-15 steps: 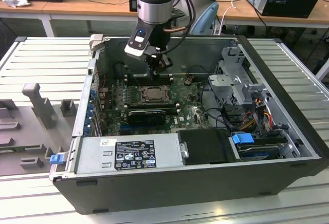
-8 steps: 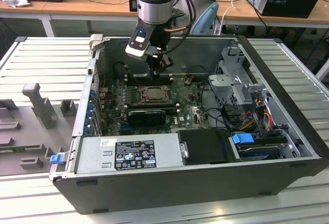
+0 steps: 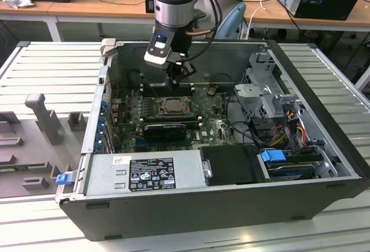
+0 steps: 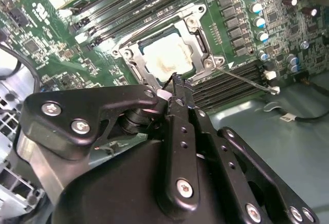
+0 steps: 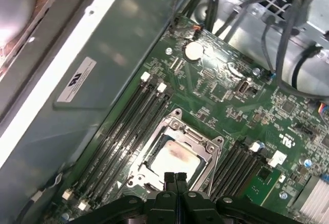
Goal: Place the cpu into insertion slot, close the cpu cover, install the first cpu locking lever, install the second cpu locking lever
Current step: 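Install the first cpu locking lever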
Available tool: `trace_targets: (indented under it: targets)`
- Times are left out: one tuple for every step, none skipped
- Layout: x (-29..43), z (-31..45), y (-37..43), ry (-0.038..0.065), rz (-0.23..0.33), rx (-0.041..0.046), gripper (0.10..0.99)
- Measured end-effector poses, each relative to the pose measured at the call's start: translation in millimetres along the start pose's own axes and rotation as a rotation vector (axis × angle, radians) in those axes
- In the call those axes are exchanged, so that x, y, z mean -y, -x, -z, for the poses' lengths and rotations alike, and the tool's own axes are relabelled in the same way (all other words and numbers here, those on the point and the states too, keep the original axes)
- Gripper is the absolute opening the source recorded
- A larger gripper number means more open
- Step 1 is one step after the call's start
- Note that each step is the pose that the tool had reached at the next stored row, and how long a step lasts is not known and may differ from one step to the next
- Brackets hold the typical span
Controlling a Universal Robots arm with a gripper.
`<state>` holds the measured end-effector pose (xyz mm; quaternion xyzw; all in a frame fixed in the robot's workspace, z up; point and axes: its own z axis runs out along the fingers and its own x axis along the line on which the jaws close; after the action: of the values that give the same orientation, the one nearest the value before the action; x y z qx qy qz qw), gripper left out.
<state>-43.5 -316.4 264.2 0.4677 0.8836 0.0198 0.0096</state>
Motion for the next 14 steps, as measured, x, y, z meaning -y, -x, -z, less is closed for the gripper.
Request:
trace_targets:
  targets:
    - [0.0,0.0,0.0,0.0,0.012,-0.0005,0.106]
    - [0.0,0.0,0.0,0.0,0.025,-0.0011,0.106]
    - [0.0,0.0,0.0,0.0,0.034,-0.0015,0.106]
    - [0.0,0.0,0.0,0.0,0.043,-0.0019,0.106]
    - [0.0,0.0,0.0,0.0,0.053,-0.0023,0.106]
    - [0.0,0.0,0.0,0.0,0.06,-0.0026,0.106]
    - [0.0,0.0,0.0,0.0,0.071,-0.0031,0.106]
    - [0.1,0.0,0.0,0.0,0.078,-0.0034,0.106]
    - [0.1,0.0,0.0,0.0,0.086,-0.0038,0.106]
    - [0.1,0.0,0.0,0.0,0.096,-0.0042,0.106]
    - [0.1,0.0,0.0,0.0,0.102,-0.0045,0.106]
    - [0.1,0.0,-0.1,0.0,0.11,-0.0049,0.106]
    - [0.1,0.0,-0.1,0.0,0.117,-0.0051,0.106]
    - [0.1,0.0,0.0,0.0,0.125,-0.0055,0.106]
